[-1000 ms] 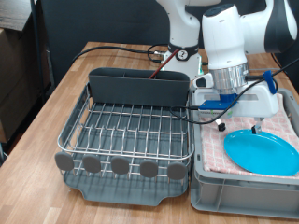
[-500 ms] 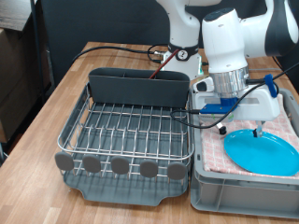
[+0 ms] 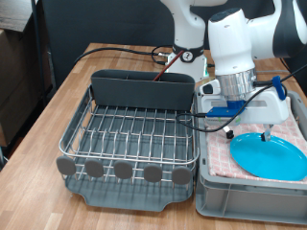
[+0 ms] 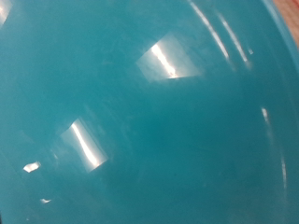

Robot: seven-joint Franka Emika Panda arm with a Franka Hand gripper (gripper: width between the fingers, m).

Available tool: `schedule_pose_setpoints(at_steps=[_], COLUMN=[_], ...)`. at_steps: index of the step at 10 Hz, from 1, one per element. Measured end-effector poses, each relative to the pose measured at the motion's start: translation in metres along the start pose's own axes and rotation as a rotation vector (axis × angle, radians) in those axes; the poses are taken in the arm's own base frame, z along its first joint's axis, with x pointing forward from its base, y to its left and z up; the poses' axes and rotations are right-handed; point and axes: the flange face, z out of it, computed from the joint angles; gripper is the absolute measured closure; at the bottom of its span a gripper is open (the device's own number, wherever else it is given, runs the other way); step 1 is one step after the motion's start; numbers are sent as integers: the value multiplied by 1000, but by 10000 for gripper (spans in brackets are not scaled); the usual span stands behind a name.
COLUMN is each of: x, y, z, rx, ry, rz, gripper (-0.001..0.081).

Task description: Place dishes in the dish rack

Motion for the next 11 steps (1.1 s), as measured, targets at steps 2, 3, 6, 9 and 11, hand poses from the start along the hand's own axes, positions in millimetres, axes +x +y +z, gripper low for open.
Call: schedule_pose_setpoints(at_steps=[2,3,6,9,11], x=[1,2,3,3,3], y=[1,1,3,4,5], z=[1,2,5,5,3], rx=[1,0,-3,0,15], ry=[-5,-6,-8,-10,-17], rz=[5,5,8,5,-16], gripper=[180,180,558,771,771])
